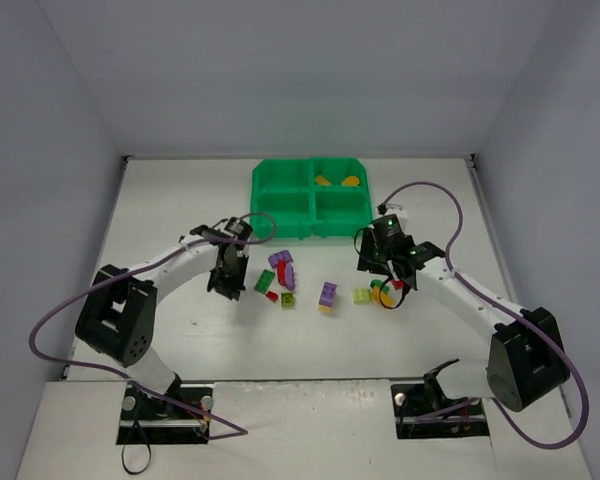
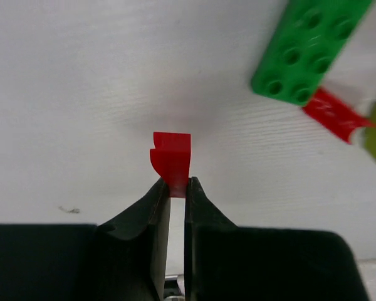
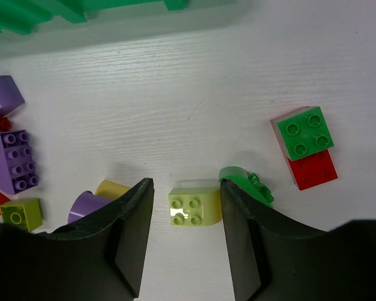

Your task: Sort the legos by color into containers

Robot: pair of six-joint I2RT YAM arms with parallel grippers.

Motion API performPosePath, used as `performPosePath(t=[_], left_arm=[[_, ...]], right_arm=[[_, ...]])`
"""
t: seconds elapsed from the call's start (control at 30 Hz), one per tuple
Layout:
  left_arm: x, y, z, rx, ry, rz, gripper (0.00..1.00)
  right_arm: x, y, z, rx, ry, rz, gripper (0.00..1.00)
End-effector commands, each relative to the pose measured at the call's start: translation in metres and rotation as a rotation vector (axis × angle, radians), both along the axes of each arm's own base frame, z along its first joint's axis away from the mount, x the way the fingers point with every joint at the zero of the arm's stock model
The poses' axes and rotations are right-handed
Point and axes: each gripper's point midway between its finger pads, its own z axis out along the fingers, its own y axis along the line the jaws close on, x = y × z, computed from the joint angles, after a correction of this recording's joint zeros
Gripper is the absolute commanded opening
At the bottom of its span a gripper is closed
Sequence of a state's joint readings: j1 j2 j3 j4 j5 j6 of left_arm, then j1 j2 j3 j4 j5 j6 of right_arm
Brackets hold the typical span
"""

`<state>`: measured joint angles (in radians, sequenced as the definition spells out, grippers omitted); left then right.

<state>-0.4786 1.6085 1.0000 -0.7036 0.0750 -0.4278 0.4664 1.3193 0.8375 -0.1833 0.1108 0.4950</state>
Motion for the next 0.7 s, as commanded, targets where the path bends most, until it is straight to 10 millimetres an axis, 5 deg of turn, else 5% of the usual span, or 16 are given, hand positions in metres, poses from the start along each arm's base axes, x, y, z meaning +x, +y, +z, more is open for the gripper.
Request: performPosePath(t=[0.0, 0.07, 0.1, 0.17, 0.2, 0.27, 0.3, 0.37, 0.4, 0.5, 0.57, 0.67], left_arm=[[0.058, -0.019, 0.082, -0.051, -0.231, -0.047, 0.0], [0.086, -0.026, 0.112, -0.068, -0.309, -0.058, 0.0], [0.111, -0.036, 0.151, -0.098, -0.407, -0.078, 0.0], [0.138, -0.047, 0.17, -0.113, -0.454, -0.094, 0.0], [0.159, -0.053, 0.207, -0.142, -0.542, -0.106, 0.0], [0.184, -0.065, 0.214, -0.156, -0.561, -0.125, 0.0], [0.2, -0.07, 0.248, -0.181, -0.645, -0.136, 0.0], [0.224, -0.084, 0.24, -0.203, -0.635, -0.161, 0.0], [0.24, -0.087, 0.267, -0.241, -0.708, -0.155, 0.0], [0.278, -0.106, 0.235, -0.302, -0.678, -0.168, 0.0], [0.296, -0.116, 0.249, -0.347, -0.753, -0.181, 0.0], [0.315, -0.128, 0.234, -0.37, -0.783, -0.208, 0.0]], right_arm=[[0.01, 0.0, 0.017, 0.029, -0.07, -0.004, 0.44], [0.011, -0.001, 0.021, 0.031, -0.081, -0.002, 0.44], [0.012, -0.002, 0.023, 0.032, -0.085, -0.004, 0.44], [0.012, -0.004, 0.026, 0.036, -0.094, -0.005, 0.44], [0.011, -0.004, 0.027, 0.041, -0.095, -0.002, 0.44], [0.012, -0.005, 0.032, 0.048, -0.108, -0.002, 0.44], [0.012, -0.005, 0.034, 0.054, -0.111, 0.0, 0.44], [0.011, -0.005, 0.036, 0.058, -0.117, 0.003, 0.44], [0.011, -0.004, 0.038, 0.065, -0.119, 0.006, 0.44], [0.01, -0.004, 0.041, 0.072, -0.125, 0.008, 0.44], [0.009, -0.006, 0.043, 0.071, -0.128, 0.007, 0.44], [0.007, -0.008, 0.045, 0.067, -0.13, 0.013, 0.44]])
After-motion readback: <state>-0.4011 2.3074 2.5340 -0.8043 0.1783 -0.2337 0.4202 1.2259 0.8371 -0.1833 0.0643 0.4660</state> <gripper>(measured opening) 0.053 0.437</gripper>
